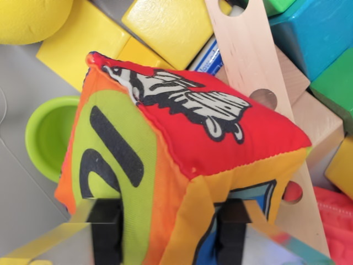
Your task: Pick an object from the bin
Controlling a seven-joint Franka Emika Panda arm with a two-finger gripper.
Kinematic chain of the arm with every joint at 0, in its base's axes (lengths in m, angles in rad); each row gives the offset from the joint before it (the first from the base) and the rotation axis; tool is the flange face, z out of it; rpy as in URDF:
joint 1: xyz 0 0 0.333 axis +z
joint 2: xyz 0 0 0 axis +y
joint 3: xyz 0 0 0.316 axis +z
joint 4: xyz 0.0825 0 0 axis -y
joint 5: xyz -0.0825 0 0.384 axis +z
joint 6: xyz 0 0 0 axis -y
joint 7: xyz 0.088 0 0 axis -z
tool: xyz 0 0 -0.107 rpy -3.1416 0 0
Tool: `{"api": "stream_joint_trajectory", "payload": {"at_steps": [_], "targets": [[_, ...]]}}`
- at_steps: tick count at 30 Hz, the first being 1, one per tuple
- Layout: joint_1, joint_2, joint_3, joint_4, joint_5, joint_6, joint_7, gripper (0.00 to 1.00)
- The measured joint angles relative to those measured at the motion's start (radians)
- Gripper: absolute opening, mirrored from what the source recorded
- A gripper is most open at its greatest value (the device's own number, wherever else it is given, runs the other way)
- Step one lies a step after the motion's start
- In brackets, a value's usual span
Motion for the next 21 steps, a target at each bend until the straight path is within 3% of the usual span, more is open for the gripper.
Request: {"api": "stream_joint_trajectory", "payload": {"at_steps": [21], "targets": [[0.000,-0.028,0.000,0.000,0.002,-0.026,-0.002,0.00]]}}
